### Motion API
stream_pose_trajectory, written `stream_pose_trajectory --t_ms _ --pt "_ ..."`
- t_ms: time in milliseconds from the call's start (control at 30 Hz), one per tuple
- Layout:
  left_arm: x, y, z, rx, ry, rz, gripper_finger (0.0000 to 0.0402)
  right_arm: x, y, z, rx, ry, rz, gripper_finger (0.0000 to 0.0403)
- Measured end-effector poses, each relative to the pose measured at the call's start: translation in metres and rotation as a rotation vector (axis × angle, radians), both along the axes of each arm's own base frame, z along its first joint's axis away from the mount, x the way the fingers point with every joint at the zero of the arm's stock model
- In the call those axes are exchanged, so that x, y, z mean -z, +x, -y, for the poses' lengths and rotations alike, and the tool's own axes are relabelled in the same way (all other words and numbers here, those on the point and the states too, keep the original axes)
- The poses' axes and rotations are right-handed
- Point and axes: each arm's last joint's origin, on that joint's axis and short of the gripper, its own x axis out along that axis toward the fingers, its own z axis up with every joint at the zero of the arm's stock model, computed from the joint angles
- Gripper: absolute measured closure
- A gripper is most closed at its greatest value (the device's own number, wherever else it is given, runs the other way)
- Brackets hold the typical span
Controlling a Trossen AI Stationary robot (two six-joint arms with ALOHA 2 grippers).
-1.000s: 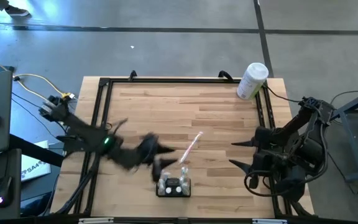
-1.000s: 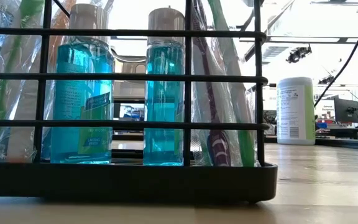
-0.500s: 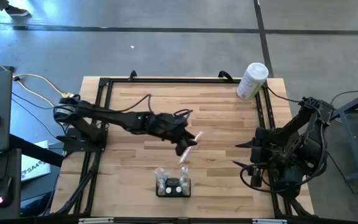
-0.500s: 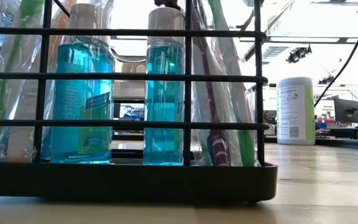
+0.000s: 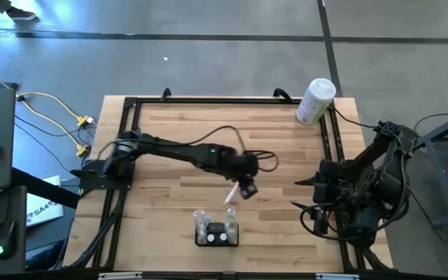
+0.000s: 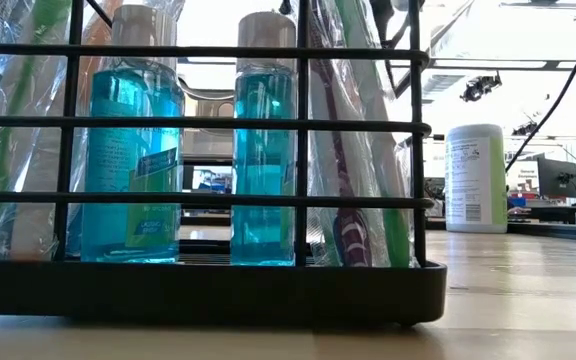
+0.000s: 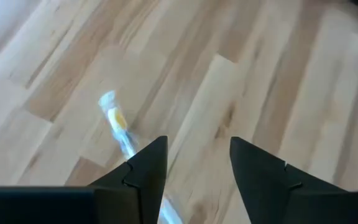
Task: Pick & Place toothbrushing station
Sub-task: Put the orange toothbrush into the black wire organizer
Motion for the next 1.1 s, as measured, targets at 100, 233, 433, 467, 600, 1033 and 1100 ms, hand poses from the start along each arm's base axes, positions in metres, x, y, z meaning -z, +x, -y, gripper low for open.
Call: stream_pose_trajectory --t_ms 100,233,433,467,600,1033,1100 --pt "0.009 0.011 -0.003 -0.068 -0.034 -0.098 0.0230 0.000 0.000 0.000 -0.006 0.011 -0.009 0.0153" --pt "0.032 0.021 -0.010 -0.156 -0.068 -0.196 0.0230 0.001 0.000 -0.001 -0.018 0.030 -0.026 0.0153" --pt "0.060 0.030 -0.014 -0.229 -0.117 -0.251 0.0230 0.001 -0.002 -0.003 -0.037 0.043 -0.045 0.0153" --pt "0.066 0.031 -0.014 -0.228 -0.122 -0.267 0.0230 0.001 -0.002 -0.003 -0.038 0.043 -0.045 0.0153" --pt "0.075 0.034 -0.012 -0.228 -0.125 -0.277 0.0230 0.001 -0.004 -0.004 -0.046 0.036 -0.043 0.0153" --pt "0.121 0.040 -0.015 -0.235 -0.126 -0.406 0.0230 0.001 -0.005 -0.004 -0.051 0.031 -0.048 0.0153" --pt "0.129 0.040 -0.014 -0.233 -0.124 -0.439 0.0231 0.001 -0.005 -0.004 -0.050 0.030 -0.049 0.0153"
